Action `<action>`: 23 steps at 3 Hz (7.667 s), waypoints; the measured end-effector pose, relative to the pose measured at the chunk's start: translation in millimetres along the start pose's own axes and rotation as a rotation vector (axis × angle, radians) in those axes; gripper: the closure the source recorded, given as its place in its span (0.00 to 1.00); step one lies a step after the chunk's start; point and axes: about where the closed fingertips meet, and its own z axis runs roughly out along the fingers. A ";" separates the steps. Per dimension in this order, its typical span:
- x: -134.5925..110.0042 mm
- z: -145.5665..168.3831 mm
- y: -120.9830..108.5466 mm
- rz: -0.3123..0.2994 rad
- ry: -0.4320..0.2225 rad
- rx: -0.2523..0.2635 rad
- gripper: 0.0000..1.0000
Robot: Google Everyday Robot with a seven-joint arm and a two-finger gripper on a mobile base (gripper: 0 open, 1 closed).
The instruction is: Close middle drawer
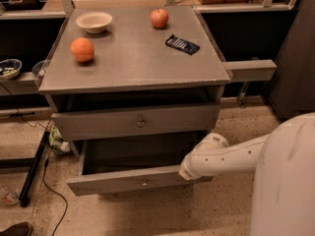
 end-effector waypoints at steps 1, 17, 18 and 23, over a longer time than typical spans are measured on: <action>0.2 -0.1 0.1 0.000 0.000 0.000 1.00; -11.9 44.9 1.3 0.101 -0.018 -0.012 1.00; -11.9 44.9 1.3 0.101 -0.018 -0.012 0.81; -11.9 45.0 1.4 0.101 -0.018 -0.012 0.03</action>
Offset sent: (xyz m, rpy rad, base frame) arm -0.0632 -0.0483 0.0135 0.0415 0.0886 -0.0286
